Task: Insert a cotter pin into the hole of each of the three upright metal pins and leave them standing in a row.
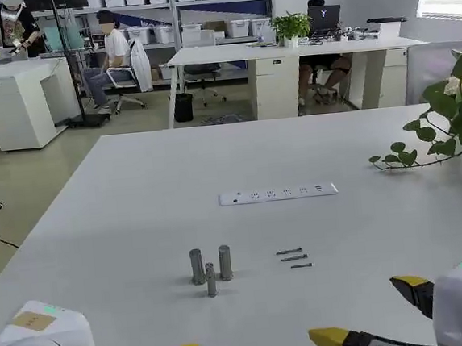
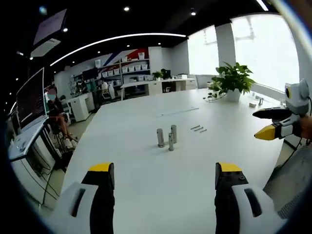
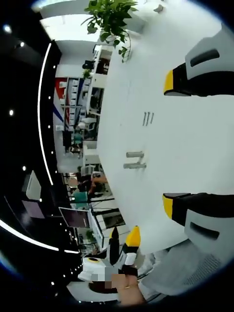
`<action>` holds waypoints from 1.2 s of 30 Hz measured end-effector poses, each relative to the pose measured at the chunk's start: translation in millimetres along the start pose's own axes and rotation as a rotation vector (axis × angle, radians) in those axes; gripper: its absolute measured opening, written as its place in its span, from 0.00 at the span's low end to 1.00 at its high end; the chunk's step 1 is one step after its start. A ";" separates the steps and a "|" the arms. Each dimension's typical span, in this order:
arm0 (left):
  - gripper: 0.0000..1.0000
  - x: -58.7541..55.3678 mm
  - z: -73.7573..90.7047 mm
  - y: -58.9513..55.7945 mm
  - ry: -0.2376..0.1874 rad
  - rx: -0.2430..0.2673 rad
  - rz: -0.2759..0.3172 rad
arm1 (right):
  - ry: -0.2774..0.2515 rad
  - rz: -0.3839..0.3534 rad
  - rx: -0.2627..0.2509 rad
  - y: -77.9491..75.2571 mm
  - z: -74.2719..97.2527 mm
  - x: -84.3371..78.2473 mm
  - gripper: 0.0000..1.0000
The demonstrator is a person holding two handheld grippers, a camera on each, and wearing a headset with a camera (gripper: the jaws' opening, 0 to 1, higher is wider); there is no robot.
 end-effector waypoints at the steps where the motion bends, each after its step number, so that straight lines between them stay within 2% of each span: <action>1: 0.80 0.3 -0.2 0.1 -0.002 -0.002 -0.003 | -0.001 0.000 0.000 -0.2 0.0 0.1 0.74; 15: 0.78 2.1 -1.2 2.0 -0.009 -0.013 -0.004 | 0.019 0.003 0.011 5.3 -2.1 -2.6 0.74; 24: 0.77 2.7 2.8 2.4 -0.014 -0.011 -0.007 | 0.012 -0.002 0.028 8.4 -3.2 -0.9 0.74; 36: 0.74 1.9 3.2 1.4 -0.015 -0.015 -0.013 | 0.022 0.006 0.028 5.9 -1.1 1.2 0.74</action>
Point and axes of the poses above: the centre of the closed fingertips' face, and the gripper's own axes: z roughly backward along the fingers, y roughly to its left, x roughly out of its top, the point moved 10 cm from there along z, roughly backward along the fingers, and after that the axes turned 8 degrees about -z, right-handed, at the moved point
